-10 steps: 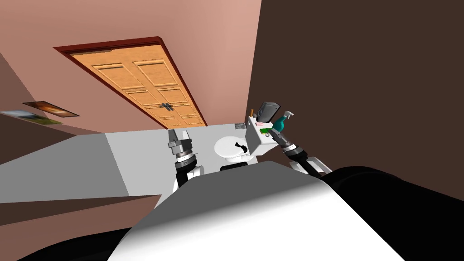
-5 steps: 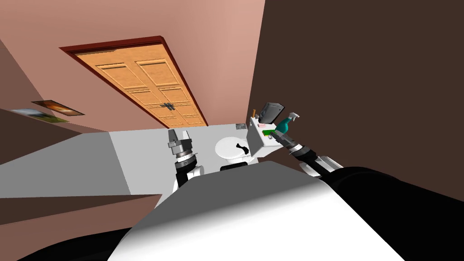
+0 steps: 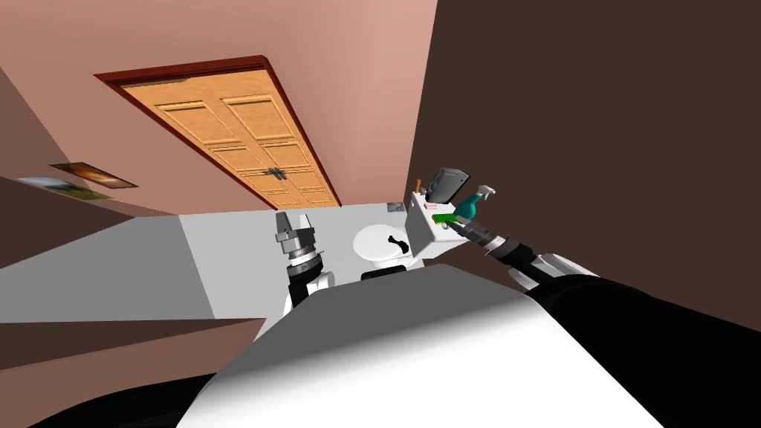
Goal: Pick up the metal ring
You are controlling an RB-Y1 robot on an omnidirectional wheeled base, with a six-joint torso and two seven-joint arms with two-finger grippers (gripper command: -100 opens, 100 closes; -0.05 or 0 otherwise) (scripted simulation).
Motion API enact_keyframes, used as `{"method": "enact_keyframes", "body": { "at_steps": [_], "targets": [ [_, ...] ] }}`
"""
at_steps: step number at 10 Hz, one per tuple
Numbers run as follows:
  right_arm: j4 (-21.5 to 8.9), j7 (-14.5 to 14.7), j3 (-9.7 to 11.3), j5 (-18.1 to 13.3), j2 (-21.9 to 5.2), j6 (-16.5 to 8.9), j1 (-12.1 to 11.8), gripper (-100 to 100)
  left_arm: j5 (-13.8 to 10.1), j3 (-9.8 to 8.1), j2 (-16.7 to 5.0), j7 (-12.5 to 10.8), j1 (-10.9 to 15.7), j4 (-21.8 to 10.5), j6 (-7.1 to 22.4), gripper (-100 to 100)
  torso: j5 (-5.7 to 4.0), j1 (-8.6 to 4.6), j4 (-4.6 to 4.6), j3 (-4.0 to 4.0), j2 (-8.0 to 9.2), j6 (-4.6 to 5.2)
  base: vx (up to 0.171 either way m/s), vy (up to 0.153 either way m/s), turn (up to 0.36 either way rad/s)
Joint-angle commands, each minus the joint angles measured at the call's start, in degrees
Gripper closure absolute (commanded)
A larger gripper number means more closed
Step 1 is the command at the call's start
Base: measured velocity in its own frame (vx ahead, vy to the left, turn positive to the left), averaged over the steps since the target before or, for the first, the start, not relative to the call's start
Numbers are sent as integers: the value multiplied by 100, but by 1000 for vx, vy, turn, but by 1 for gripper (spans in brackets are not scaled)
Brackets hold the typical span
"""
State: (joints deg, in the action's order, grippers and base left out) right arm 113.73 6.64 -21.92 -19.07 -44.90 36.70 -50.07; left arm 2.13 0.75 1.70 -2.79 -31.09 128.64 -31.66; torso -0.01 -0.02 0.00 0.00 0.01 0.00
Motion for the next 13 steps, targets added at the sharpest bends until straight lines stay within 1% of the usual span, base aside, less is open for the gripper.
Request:
{"method": "enact_keyframes", "body": {
  "at_steps": [1, 2, 3, 4, 6, 7, 8, 9, 10, 11, 12, 13],
  "targets": [
    [-166, 26, -111, -139, -286, -12, -145, -100, 0, 0, 0, 0, 0, 0, 0, 0, 0, 0, 0, 0, 0, 0, 5, 10, -18],
    [-166, 26, -111, -139, -407, -12, -145, -100, 0, 0, 0, 0, 0, 0, 0, 0, 1, 5, 0, -1, -2, 1, 8, 11, -28],
    [-285, 54, -176, -233, -606, -19, -241, -100, 0, 0, 0, 0, 0, 0, 0, 0, 1, 7, -1, -2, -3, 0, -4, -5, 15],
    [-285, 54, -176, -233, -667, -19, -241, -100, 0, 0, 0, 0, 0, 0, 0, 0, 0, 2, 0, -1, -1, 0, -11, -4, 51],
    [-546, 134, -272, -426, -1068, -44, -414, -100, 0, 0, 0, 0, 0, 0, 0, 0, 1, 5, 0, -1, -2, 1, 4, 23, -4],
    [-546, 134, -272, -426, -1183, -44, -414, -100, 0, 0, 0, 0, 0, 0, 0, 0, 2, 15, -1, -2, -3, 0, -5, 57, 61],
    [-687, 184, -305, -525, -1384, -62, -493, -100, 0, 1, 1, 0, 0, 0, 0, 0, 4, 24, 0, -1, -2, -2, -7, 45, 68],
    [-687, 184, -305, -525, -1440, -62, -493, -100, 0, 1, 0, 0, 0, 0, 0, 0, 5, 21, 0, -1, -1, -1, 1, 14, 10],
    [-833, 241, -330, -627, -1669, -82, -567, -100, 0, 0, 0, 0, 0, 0, 0, 0, 2, 12, 0, -1, -2, 1, 1, 36, 19],
    [-833, 241, -330, -627, -1695, -82, -567, -100, 0, 0, 0, 0, 0, 0, 0, 0, 3, 17, 0, -1, -2, 0, 4, 24, 2],
    [-984, 302, -349, -730, -1930, -104, -638, -100, 0, 0, 0, 0, 0, 0, 0, 0, 3, 14, 0, -1, -3, 0, -5, 25, 40],
    [-1137, 366, -361, -834, -2095, -127, -705, -100, 0, 0, 0, 0, 0, 0, 0, 0, 2, 14, 0, -1, -2, -1, -6, 74, 90]
  ]
}}
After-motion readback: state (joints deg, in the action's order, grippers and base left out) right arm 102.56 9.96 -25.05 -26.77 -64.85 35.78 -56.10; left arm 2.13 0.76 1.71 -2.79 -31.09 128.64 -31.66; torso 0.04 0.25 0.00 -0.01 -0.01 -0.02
